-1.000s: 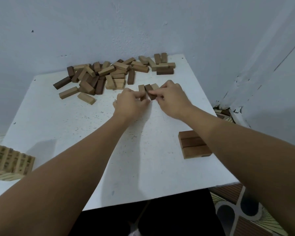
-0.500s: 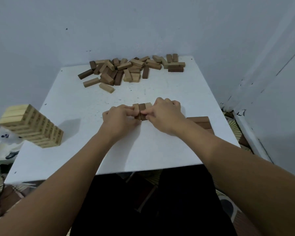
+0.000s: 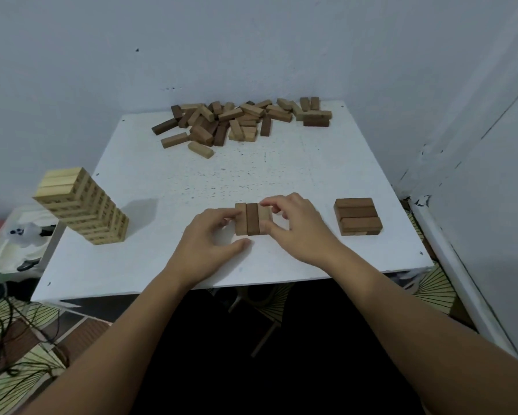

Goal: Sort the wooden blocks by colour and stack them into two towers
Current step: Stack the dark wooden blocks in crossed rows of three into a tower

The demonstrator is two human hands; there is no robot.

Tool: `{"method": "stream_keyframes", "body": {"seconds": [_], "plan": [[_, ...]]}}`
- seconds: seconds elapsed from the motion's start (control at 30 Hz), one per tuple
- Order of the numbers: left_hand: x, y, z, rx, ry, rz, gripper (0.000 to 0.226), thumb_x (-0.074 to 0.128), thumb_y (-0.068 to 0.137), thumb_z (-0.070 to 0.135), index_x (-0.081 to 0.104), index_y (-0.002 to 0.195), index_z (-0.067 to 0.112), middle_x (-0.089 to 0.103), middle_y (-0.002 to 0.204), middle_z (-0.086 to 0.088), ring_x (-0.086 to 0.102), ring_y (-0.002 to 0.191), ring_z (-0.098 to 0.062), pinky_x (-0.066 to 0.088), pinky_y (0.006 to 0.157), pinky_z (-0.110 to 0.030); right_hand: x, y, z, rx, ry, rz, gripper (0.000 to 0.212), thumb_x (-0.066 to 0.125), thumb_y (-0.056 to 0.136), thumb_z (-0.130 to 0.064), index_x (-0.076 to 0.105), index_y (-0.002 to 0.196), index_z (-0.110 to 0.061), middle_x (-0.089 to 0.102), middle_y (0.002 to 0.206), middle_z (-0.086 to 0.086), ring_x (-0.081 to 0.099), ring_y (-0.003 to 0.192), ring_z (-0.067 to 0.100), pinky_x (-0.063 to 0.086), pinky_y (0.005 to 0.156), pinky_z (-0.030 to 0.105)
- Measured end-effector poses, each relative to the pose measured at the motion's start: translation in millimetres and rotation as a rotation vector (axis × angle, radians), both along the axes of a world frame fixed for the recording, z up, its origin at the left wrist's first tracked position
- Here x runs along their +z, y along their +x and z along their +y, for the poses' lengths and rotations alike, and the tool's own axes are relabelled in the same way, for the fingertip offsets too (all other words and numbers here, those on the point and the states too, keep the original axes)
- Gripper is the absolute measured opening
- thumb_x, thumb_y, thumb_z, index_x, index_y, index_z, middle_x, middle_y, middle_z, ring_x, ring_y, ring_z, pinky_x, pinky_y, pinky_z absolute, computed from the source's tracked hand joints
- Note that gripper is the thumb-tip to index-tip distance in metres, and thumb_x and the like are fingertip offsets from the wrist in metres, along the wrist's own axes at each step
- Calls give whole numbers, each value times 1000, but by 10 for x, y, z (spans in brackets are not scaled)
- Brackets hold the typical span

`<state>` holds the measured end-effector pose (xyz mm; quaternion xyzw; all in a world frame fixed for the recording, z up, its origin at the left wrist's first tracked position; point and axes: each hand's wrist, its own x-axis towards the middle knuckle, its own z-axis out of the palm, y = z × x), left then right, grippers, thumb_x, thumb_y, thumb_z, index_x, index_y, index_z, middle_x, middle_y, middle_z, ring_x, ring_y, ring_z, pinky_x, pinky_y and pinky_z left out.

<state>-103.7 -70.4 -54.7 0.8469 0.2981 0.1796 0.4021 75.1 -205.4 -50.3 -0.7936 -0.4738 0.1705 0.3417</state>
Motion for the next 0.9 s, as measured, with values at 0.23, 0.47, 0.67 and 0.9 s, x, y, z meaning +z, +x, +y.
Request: {"method": "stream_keyframes", "body": {"seconds": [0.23,0.47,0.67,0.9], "plan": [[212,133,329,-110,-43,287,101,96,64,47,47,153,37,52,125,13,52,111,0,40,92,-22,96,185,33,158,-306,55,104,81,75,-58,22,159,-38,30,148,-9,27,141,17,30,118,45],[252,284,456,-121,-105,315,80,97,63,45,64,136,43,53,117,7,51,100,-6,39,84,-22,73,273,87,148,-264,109,85,81,80,-51,37,151,-41,37,139,-13,37,134,13,37,115,45],[217,263,430,-106,-178,250,67,99,62,40,69,122,47,52,118,5,51,102,-6,39,88,-26,128,330,159,175,-282,31,72,82,76,-55,48,139,-44,42,127,-15,47,119,11,40,109,41],[217,282,437,-117,-173,248,67,99,62,40,69,122,47,52,118,4,50,103,-4,38,87,-26,147,375,210,213,-303,-55,75,79,73,-62,47,140,-50,42,120,-17,45,113,6,30,110,39]]}}
